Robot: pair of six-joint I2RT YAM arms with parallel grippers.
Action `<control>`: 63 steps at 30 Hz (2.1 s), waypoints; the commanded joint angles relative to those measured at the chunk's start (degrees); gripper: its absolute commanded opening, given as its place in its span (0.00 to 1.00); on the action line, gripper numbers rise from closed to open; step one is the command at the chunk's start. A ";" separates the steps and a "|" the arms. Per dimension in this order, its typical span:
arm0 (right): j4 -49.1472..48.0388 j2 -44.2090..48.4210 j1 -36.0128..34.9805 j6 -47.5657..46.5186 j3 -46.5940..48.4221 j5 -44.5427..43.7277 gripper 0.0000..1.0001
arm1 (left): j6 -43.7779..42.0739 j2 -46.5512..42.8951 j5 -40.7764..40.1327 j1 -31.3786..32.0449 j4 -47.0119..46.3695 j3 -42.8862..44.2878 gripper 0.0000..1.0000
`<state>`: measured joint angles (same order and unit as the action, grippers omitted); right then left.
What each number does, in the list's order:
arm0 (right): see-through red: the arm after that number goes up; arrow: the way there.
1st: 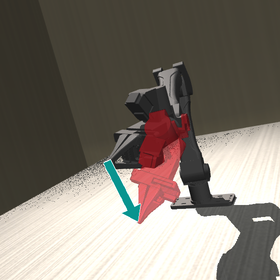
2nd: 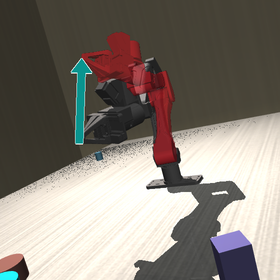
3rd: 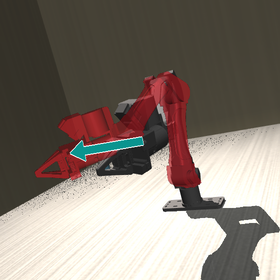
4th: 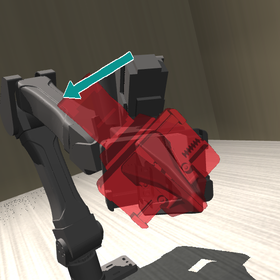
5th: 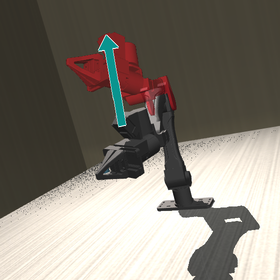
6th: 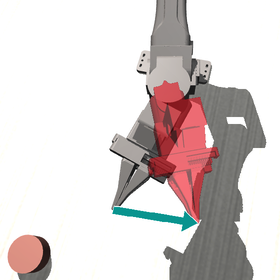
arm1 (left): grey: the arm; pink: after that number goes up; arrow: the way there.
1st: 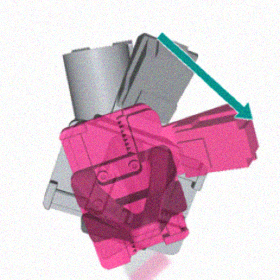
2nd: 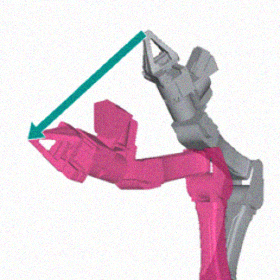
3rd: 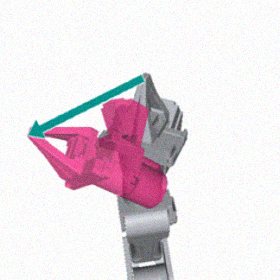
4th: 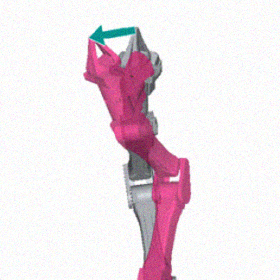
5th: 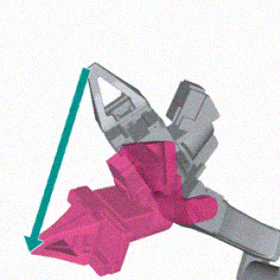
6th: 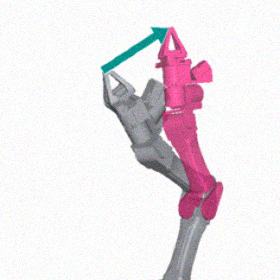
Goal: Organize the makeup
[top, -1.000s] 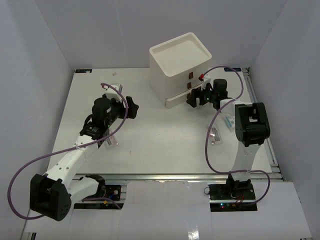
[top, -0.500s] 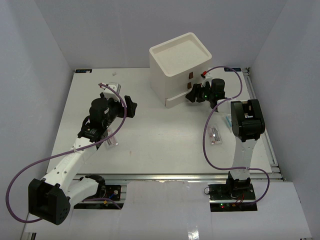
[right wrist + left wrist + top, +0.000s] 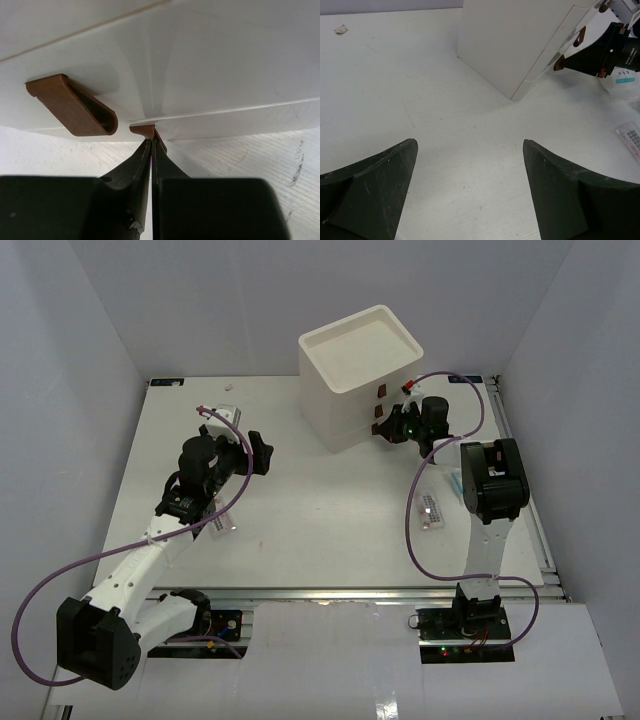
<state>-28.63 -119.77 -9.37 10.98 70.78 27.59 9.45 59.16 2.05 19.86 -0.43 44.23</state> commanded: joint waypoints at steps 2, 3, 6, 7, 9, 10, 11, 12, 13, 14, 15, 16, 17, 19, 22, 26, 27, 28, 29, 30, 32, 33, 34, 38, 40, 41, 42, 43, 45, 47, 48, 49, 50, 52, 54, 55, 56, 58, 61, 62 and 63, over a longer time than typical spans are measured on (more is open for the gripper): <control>-3.15 3.18 0.87 1.12 -2.65 2.16 0.08 | -0.57 -0.99 -0.54 -0.26 -0.53 0.85 0.98; -2.94 3.91 1.01 0.98 -3.56 2.41 0.08 | -0.53 -1.06 -0.43 -0.26 -0.53 0.82 0.98; -1.56 6.82 1.58 -0.25 -6.47 3.28 0.08 | -0.54 -1.20 -0.29 -0.26 -0.53 0.77 0.98; -0.90 7.96 1.81 -0.87 -7.49 3.61 0.08 | -0.57 -1.24 -0.29 -0.26 -0.53 0.77 0.98; 1.31 10.34 2.29 -1.90 -10.10 4.48 0.08 | -0.50 -1.39 -0.13 -0.26 -0.53 0.85 0.98; 1.55 10.60 2.54 -2.55 -11.12 4.58 0.08 | -0.42 -1.54 -0.12 -0.26 -0.53 0.86 0.98; 2.47 11.74 2.87 -3.50 -12.24 4.89 0.08 | -0.36 -1.65 0.07 -0.26 -0.53 0.84 0.98; 3.68 13.26 3.23 -4.55 -13.43 5.30 0.08 | -0.30 -1.73 0.32 -0.26 -0.53 0.81 0.98; 4.90 14.78 3.59 -5.60 -14.62 5.72 0.08 | -0.25 -1.81 0.57 -0.26 -0.53 0.78 0.98; 5.62 15.99 4.00 -6.41 -16.06 5.84 0.08 | -0.12 -1.85 0.83 -0.26 -0.59 0.77 0.98; 6.40 17.14 4.34 -7.34 -16.91 5.73 0.08 | -0.05 -1.85 1.01 -0.26 -0.62 0.77 0.98; 7.40 18.42 4.58 -8.32 -17.38 5.68 0.08 | -0.05 -1.85 1.09 -0.26 -0.62 0.77 0.98; 8.37 19.63 4.77 -8.97 -18.15 5.84 0.08 | -0.05 -1.85 1.01 -0.26 -0.61 0.77 0.98; 10.78 21.03 5.18 -10.39 -19.23 6.09 0.08 | -0.03 -1.87 0.87 -0.26 -0.55 0.76 0.98; 12.70 24.02 5.59 -13.74 -21.62 6.08 0.08 | 0.30 -2.03 1.80 -0.26 -0.71 0.77 0.98; 15.23 24.76 5.16 -18.31 -19.40 4.91 0.35 | 0.53 -2.03 2.88 -0.26 -0.80 0.82 0.98; 15.70 24.37 4.91 -18.98 -17.99 4.24 0.47 | 0.57 -2.03 2.94 -0.26 -0.80 0.85 0.98; 15.71 23.49 4.61 -19.40 -16.64 3.53 0.57 | 0.57 -2.03 2.89 -0.26 -0.80 0.79 0.98; 16.04 22.12 4.21 -19.55 -15.53 2.78 0.64 | 0.57 -1.98 2.87 -0.26 -0.75 0.77 0.98; 16.42 20.70 3.83 -19.46 -14.39 2.17 0.70 | 0.57 -1.94 2.87 -0.26 -0.74 0.77 0.98; 16.95 17.39 2.87 -18.52 -10.72 1.10 0.75 | 0.51 -1.88 2.75 -0.26 -0.80 0.77 0.98; 17.14 15.86 2.26 -17.91 -8.82 0.59 0.76 | 0.48 -1.85 2.67 -0.26 -0.77 0.77 0.98; 17.21 14.84 1.65 -17.19 -7.34 0.24 0.77 | 0.48 -1.85 2.60 -0.26 -0.72 0.77 0.98; 16.76 9.70 -0.61 -15.36 -3.60 -2.01 0.78 | 0.30 -1.85 2.44 -0.26 -0.71 0.77 0.98; 16.79 7.57 -1.24 -14.62 -1.05 -2.39 0.78 | 0.22 -1.85 2.34 -0.26 -0.71 0.86 0.98; 16.62 6.82 -1.41 -14.11 -0.14 -2.83 0.78 | 0.22 -1.85 2.34 -0.26 -0.71 0.86 0.98; 16.48 6.20 -1.55 -13.57 0.62 -3.17 0.78 | 0.21 -1.85 2.37 -0.26 -0.71 0.86 0.98; 16.38 5.80 -1.65 -13.02 1.13 -3.28 0.78 | 0.21 -1.85 2.47 -0.26 -0.71 0.86 0.98; 15.49 5.34 -1.83 -11.72 1.38 -3.52 0.77 | 0.21 -1.85 2.58 -0.26 -0.71 0.86 0.98; 14.51 5.08 -2.13 -10.88 1.33 -4.41 0.75 | 0.24 -1.85 2.72 -0.26 -0.71 0.95 0.98; 13.80 4.90 -2.31 -9.87 1.21 -5.07 0.72 | 0.30 -1.85 2.78 -0.26 -0.71 0.95 0.98; 12.80 4.85 -2.32 -9.30 0.93 -5.55 0.68 | 0.26 -1.85 2.74 -0.26 -0.71 0.95 0.98; 11.80 4.81 -2.32 -8.73 0.65 -6.04 0.64 | 0.22 -1.85 2.70 -0.26 -0.71 0.95 0.98; 10.95 4.65 -2.32 -8.12 0.59 -6.61 0.58 | 0.30 -1.85 2.70 -0.26 -0.71 0.86 0.98; 10.03 4.54 -2.36 -7.51 0.50 -6.84 0.53 | 0.22 -1.85 2.70 -0.26 -0.71 0.95 0.98; 9.83 4.46 -2.32 -7.47 0.64 -6.69 0.50 | 0.21 -1.82 2.72 -0.26 -0.71 0.92 0.98; 9.68 4.31 -2.32 -7.47 0.88 -6.39 0.46 | 0.21 -1.78 2.77 -0.26 -0.71 0.87 0.98; 9.56 3.94 -2.32 -7.38 1.19 -6.07 0.41 | 0.30 -1.68 2.78 -0.26 -0.71 0.86 0.98; 8.81 3.88 -2.35 -7.47 0.81 -5.68 0.27 | 0.26 -1.68 2.65 -0.26 -0.71 0.86 0.98; 8.75 3.93 -2.32 -7.47 0.65 -5.51 0.22 | 0.28 -1.66 2.59 -0.26 -0.71 0.86 0.98; 8.70 4.16 -2.32 -7.47 0.38 -5.46 0.17 | 0.24 -1.61 2.54 -0.26 -0.71 0.86 0.98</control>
<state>-16.05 -115.19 -11.44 2.98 69.71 21.56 9.89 59.00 3.90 19.86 -0.45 44.23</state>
